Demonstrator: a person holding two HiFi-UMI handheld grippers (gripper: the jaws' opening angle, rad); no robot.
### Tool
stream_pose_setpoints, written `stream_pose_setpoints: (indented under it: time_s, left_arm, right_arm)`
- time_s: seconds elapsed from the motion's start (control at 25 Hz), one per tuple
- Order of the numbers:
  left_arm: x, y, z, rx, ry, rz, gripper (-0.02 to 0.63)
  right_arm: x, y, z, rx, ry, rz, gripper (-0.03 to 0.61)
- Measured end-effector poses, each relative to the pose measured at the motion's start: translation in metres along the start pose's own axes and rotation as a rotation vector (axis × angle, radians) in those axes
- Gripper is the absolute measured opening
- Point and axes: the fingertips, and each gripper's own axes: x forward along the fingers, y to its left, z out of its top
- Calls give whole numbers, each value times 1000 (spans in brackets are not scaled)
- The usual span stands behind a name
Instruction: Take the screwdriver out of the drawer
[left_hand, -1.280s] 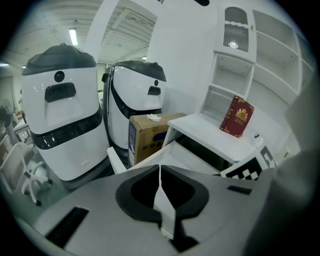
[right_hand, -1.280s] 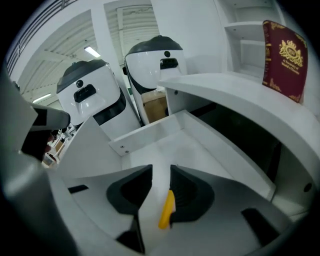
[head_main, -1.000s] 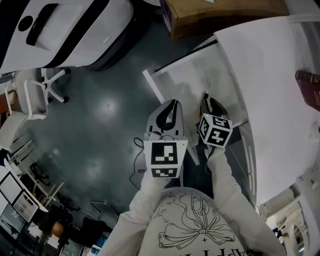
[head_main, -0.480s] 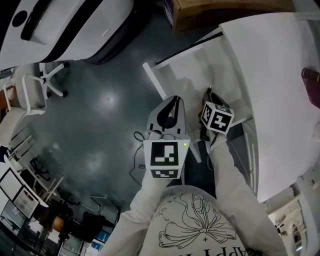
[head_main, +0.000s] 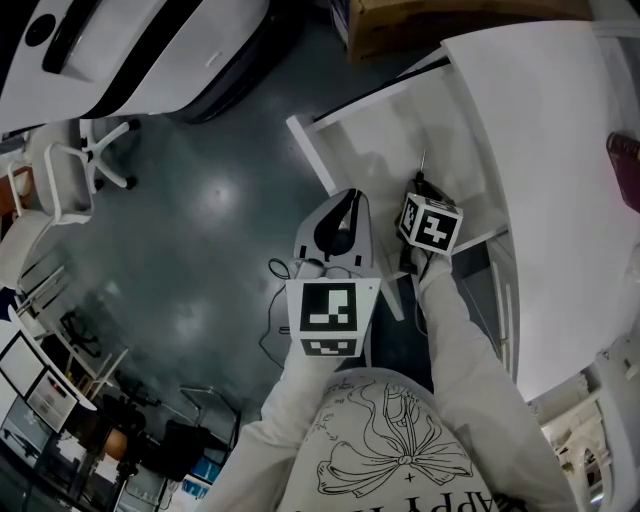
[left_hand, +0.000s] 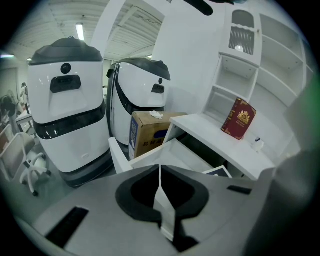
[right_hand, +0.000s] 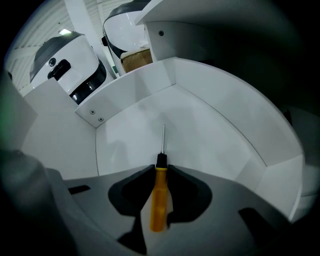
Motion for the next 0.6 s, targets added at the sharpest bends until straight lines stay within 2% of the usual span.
stream_pose_setpoints:
  time_s: [0.32,0.6]
  left_arm:
    - [-9,-1,6,4,-21,5,14]
    - [-26,-4,26,13,-66,9,14]
  right_arm:
    - [-11,2,6,5,-11,-4,77]
    - [-53,19,32,-73,-119,34,75]
